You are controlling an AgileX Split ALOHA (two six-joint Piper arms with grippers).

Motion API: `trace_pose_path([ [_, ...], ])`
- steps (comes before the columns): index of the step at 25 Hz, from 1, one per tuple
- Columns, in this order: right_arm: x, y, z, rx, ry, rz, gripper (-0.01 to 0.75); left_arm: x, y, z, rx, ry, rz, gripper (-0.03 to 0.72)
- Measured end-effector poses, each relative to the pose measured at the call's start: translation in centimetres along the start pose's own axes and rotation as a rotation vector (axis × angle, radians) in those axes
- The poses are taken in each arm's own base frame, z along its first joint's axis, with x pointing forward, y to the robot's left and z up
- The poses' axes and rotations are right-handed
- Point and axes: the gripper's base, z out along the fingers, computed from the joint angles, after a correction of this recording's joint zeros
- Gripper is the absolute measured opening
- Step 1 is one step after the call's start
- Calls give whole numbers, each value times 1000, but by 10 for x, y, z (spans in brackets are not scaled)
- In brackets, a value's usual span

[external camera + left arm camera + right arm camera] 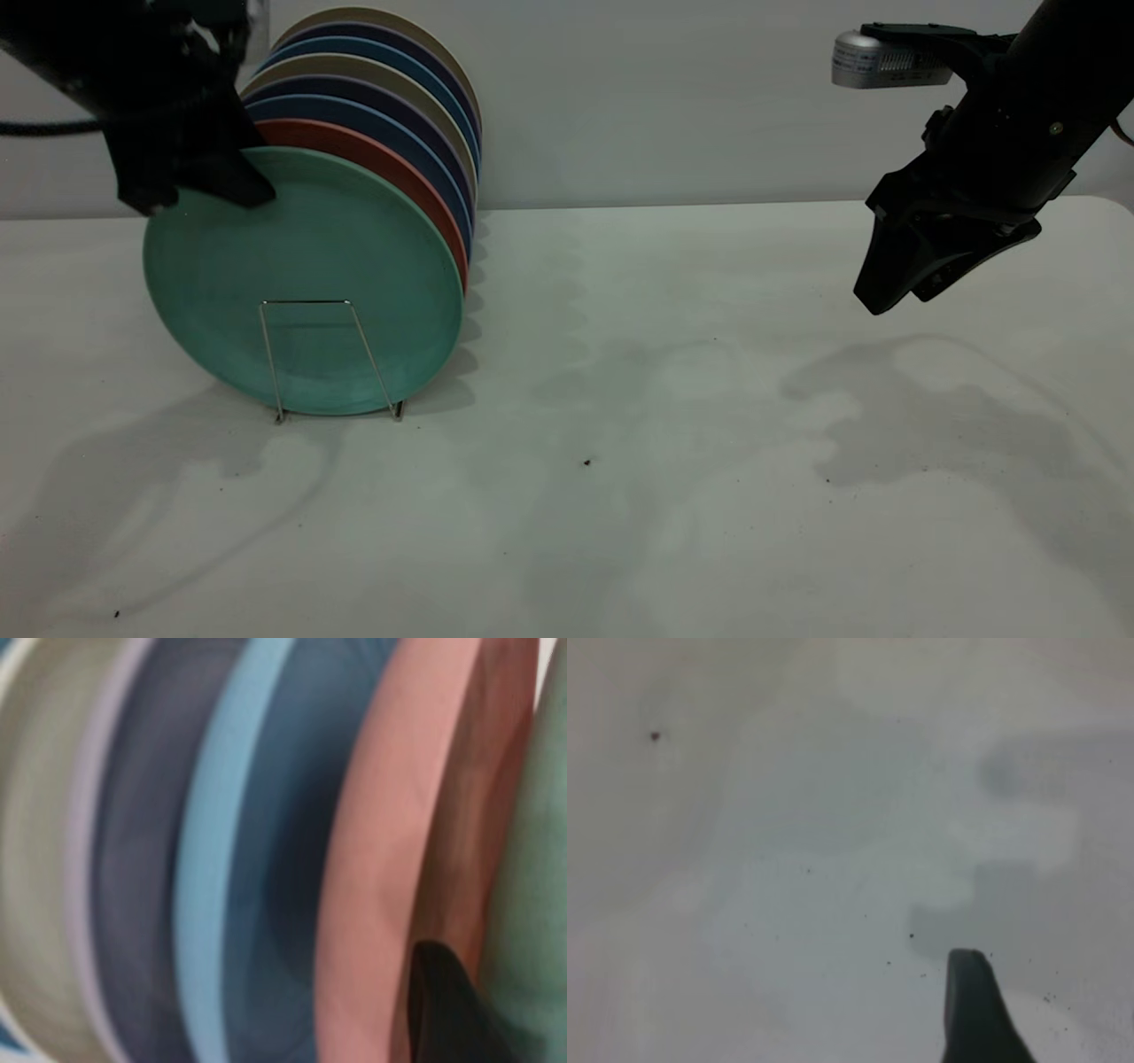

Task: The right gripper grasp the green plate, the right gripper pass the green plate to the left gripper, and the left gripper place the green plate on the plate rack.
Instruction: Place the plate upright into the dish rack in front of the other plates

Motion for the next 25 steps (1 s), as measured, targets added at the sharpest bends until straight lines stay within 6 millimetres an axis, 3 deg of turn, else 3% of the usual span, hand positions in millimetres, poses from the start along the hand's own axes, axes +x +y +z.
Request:
trace_pose_path([
  [7,0,0,0,1,-1,0,440,-4,1,-11,1,-8,17,314],
  [15,0,0,0,1,-1,4,440,-4,-10,-35,119,68,86,314],
  [21,0,0,0,1,-1,6,440,-2,-4,-52,43,148,-34,314],
  [25,0,0,0,-2,2,7,440,-6,3,-67,-54,143,-205,314],
])
